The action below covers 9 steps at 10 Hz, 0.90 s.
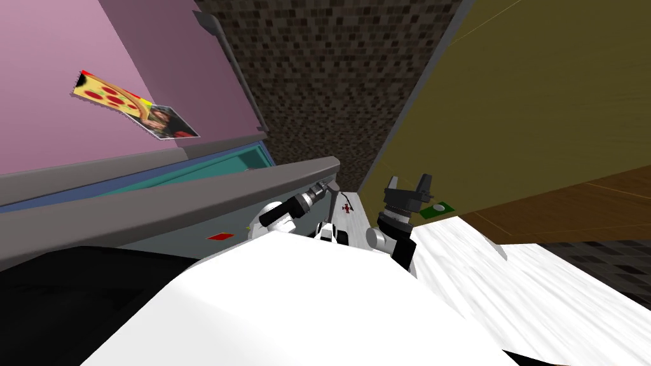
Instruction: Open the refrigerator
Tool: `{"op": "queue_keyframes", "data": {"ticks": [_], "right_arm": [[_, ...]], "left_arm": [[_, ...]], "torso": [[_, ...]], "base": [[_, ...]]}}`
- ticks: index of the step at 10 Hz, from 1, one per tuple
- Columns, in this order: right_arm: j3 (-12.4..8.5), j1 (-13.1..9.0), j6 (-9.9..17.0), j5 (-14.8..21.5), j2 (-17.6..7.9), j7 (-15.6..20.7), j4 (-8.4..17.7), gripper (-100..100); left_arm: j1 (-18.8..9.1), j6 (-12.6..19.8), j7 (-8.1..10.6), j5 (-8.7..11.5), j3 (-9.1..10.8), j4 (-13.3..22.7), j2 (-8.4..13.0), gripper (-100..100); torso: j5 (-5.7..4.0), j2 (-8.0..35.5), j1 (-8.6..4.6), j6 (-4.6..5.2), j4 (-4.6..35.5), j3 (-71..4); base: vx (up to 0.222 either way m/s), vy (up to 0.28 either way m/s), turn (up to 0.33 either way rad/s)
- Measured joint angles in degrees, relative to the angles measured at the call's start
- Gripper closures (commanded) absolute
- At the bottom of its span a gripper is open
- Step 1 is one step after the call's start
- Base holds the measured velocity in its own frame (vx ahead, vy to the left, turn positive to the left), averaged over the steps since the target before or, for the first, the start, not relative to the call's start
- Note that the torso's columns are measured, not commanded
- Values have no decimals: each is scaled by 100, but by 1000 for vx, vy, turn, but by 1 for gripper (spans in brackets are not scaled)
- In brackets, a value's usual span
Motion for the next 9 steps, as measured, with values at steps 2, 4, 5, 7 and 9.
{"op": "queue_keyframes", "data": {"ticks": [2,4,5,7,9], "right_arm": [[0,0,0,0,0,0,0,0],[0,0,0,0,0,0,0,0],[0,0,0,0,0,0,0,0],[0,0,0,0,0,0,0,0],[0,0,0,0,0,0,0,0]], "left_arm": [[-208,231,73,88,91,11,-16,-100],[-433,508,144,166,169,28,-74,-100],[-635,651,187,241,233,117,-113,-100],[-784,937,236,234,234,119,-203,0],[-759,963,238,243,213,157,-192,0]], "torso": [[0,25,1,-2,18,13],[-1,49,0,-5,37,25],[-5,55,-9,5,52,24],[-4,59,-10,-2,39,35],[3,13,9,-7,4,10]], "base": [[-31,14,-8],[-32,7,-5],[-45,21,-10],[0,5,-13],[0,-6,-9]]}}
